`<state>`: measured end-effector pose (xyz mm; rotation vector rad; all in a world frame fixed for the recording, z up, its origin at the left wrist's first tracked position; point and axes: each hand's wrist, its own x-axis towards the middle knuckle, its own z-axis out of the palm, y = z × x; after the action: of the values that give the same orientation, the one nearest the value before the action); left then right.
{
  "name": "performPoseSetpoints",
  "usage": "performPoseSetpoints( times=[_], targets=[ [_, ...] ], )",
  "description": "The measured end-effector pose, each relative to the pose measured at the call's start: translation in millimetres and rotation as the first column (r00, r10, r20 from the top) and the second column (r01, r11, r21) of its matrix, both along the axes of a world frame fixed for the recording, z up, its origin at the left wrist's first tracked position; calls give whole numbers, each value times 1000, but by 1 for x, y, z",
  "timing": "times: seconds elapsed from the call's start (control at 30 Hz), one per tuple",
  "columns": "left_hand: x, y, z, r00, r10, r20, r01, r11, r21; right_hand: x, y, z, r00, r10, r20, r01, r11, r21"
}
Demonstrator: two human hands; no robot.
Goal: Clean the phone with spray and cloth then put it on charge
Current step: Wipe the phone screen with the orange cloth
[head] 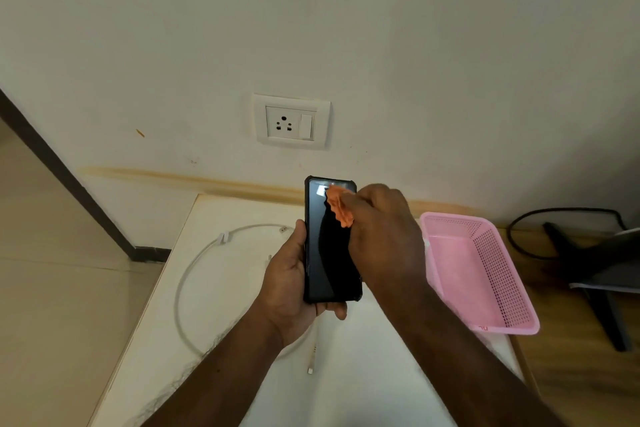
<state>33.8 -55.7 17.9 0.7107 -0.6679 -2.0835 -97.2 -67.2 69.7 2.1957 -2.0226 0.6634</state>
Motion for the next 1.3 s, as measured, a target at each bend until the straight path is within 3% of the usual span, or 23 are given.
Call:
performPoseSetpoints(
  times=[0.17,0.5,0.63,0.73,0.9,0.97,1.13,1.3],
  targets=[
    [-2,1,1,999,-49,17,49,999,-1,-7,-23,8,996,-39,80,41,999,-31],
    [1,0,-6,996,-34,87,35,999,-12,23,-1,1,983,141,118,-146,989,34],
    [0,-1,-6,995,-56,86,57,998,-10,16,-11,1,983,102,154,-106,994,21],
    [0,-2,-7,997,-34,74,35,999,-15,19,-11,-6,988,93,121,-99,994,47],
    [5,-5,-8,996,33,89,-30,999,-31,23,2,-27,969,234,81,-236,972,18],
    [4,-4,-6,996,9,90,-6,1000,-30,20,-3,-22,983,179,30,-179,984,8],
    [1,-3,-6,996,-56,74,59,998,-33,11,-19,-3,992,54,114,-51,998,-35],
    [3,-4,-9,995,22,99,-17,999,-44,23,4,-19,984,150,95,-148,989,-26]
  ],
)
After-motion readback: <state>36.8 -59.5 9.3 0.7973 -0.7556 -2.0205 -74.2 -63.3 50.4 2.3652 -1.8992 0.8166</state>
